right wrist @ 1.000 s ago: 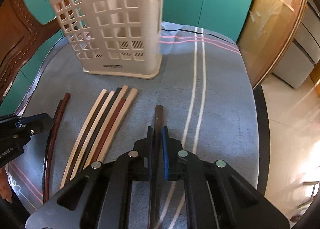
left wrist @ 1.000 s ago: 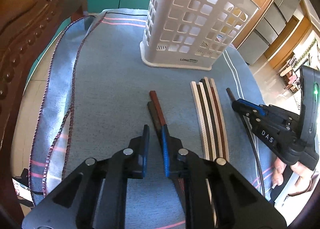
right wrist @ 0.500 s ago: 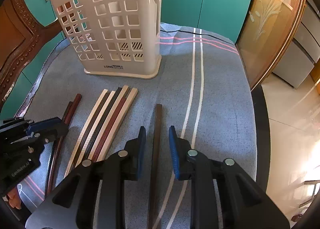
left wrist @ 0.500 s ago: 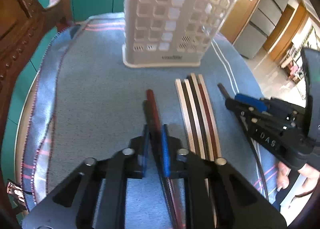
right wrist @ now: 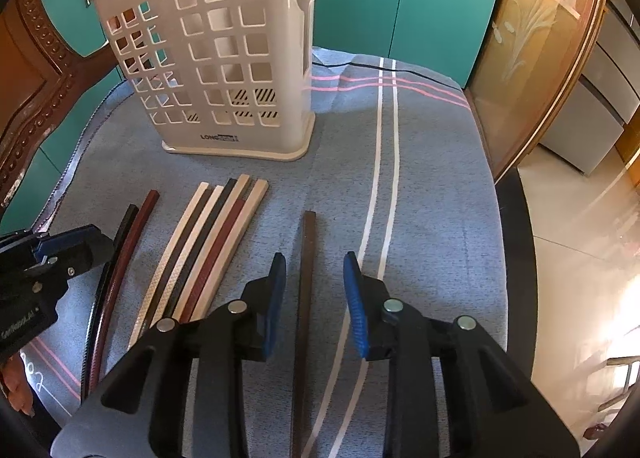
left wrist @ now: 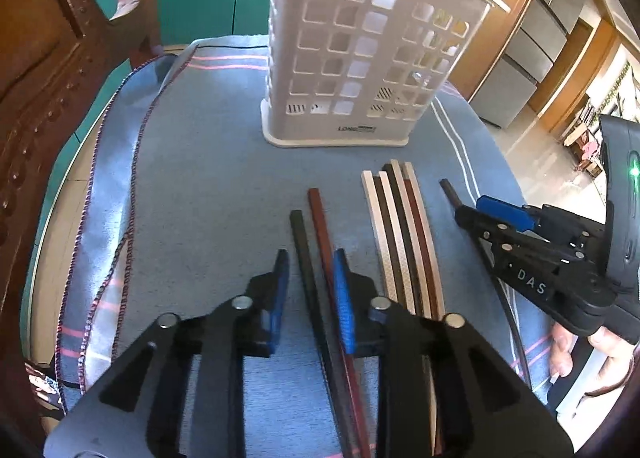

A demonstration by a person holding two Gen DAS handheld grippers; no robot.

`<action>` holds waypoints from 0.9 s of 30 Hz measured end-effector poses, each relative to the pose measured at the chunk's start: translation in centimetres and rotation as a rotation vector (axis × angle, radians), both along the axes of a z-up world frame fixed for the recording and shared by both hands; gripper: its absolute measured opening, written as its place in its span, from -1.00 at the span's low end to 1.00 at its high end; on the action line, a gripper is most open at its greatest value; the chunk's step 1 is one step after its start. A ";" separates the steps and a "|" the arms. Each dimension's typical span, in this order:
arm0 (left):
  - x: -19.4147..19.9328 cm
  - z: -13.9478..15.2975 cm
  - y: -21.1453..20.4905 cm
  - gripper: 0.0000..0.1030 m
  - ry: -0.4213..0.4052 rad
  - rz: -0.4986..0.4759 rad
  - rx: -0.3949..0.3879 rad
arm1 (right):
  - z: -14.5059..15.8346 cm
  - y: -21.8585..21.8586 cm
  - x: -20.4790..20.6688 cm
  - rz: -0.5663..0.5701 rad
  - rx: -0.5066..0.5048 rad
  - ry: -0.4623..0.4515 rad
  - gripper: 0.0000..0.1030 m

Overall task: Organize utensils
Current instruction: 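Close the left gripper on the black chopstick while the right closes on the dark brown one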

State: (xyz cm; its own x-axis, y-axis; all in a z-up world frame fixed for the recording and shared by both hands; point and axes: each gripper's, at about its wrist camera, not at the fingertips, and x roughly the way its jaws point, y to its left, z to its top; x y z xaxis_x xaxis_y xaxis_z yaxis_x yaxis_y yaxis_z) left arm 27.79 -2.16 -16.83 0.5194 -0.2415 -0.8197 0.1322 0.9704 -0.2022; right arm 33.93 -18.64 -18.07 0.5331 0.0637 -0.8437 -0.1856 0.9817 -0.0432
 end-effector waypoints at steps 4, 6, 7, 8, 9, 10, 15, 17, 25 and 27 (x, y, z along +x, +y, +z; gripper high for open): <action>0.2 -0.9 -0.4 -0.43 0.028 -0.001 0.024 | -0.5 0.4 0.2 0.000 -0.027 0.006 -0.42; 0.2 -1.0 -0.4 -0.42 0.032 0.005 0.027 | -0.5 0.5 0.2 0.002 -0.040 0.001 -0.42; 0.1 -0.9 -0.4 -0.42 0.034 0.008 0.028 | -0.5 0.5 0.2 0.003 -0.042 0.001 -0.42; 0.0 -0.9 -0.4 -0.42 0.039 0.012 0.030 | -0.5 0.5 0.2 0.003 -0.042 0.001 -0.42; -0.1 -0.9 -0.4 -0.42 0.043 0.013 0.031 | -0.6 0.4 0.2 0.004 -0.042 0.002 -0.42; -0.2 -0.8 -0.3 -0.43 0.047 0.014 0.029 | -0.6 0.4 0.2 0.004 -0.041 0.003 -0.42; -0.2 -0.3 0.6 -0.43 0.057 0.021 -0.008 | -0.6 0.5 0.1 0.002 -0.047 0.002 -0.41; -0.2 -0.4 0.8 -0.43 0.062 0.026 -0.001 | -0.6 0.7 0.2 0.002 -0.051 0.001 -0.41; -0.2 -0.5 0.7 -0.31 0.055 0.045 0.069 | -0.8 1.0 -0.1 0.006 -0.064 -0.006 -0.37; -0.1 -0.5 0.9 -0.31 0.059 0.042 0.063 | -0.8 1.1 -0.2 0.003 -0.069 -0.010 -0.31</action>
State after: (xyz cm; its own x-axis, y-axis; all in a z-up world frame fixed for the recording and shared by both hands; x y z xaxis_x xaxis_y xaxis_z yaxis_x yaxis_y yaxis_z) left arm 27.71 -1.25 -17.35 0.4787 -0.1674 -0.8619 0.0806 0.9859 -0.1467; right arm 33.71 -17.58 -18.90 0.5411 0.0072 -0.8410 -0.1879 0.9757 -0.1126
